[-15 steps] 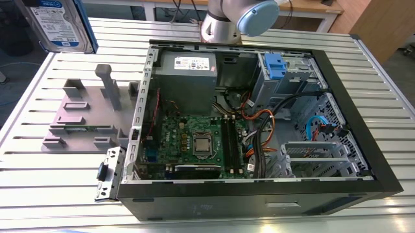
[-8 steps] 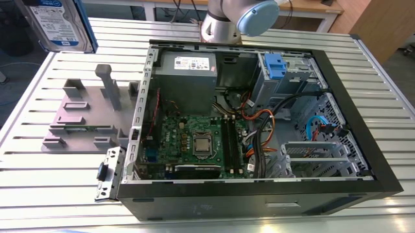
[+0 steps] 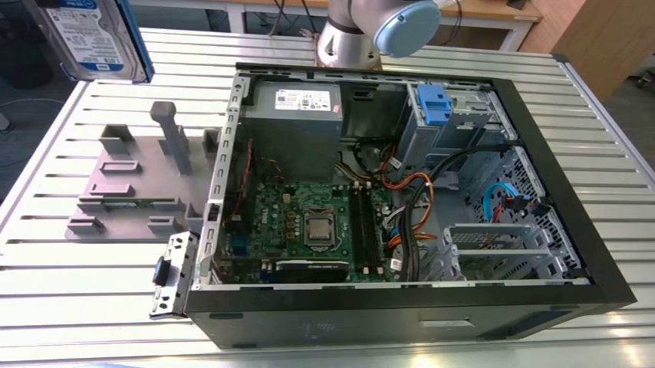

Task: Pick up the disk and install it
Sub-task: 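Pick up the disk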

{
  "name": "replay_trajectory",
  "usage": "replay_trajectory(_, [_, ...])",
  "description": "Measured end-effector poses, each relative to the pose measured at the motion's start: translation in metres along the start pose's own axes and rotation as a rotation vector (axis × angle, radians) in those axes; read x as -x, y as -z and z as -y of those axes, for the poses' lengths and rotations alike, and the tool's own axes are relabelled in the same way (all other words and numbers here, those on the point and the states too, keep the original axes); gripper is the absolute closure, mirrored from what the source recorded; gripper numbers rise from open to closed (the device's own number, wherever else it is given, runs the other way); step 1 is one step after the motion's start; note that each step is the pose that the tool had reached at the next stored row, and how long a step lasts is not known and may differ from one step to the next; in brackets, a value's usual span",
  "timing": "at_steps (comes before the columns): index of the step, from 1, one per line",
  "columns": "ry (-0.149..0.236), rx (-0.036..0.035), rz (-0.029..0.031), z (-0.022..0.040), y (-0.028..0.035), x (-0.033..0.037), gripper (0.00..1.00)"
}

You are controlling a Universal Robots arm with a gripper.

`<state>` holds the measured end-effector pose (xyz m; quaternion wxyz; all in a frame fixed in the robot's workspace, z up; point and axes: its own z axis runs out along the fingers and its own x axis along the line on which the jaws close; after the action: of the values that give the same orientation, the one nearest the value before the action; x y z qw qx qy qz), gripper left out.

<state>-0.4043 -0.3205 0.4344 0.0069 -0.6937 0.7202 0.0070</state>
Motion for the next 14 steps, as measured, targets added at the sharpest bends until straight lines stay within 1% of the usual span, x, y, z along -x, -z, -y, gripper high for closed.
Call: replay_trajectory(14, [0.0,0.0,0.0,0.0,0.003,0.0001,0.64])
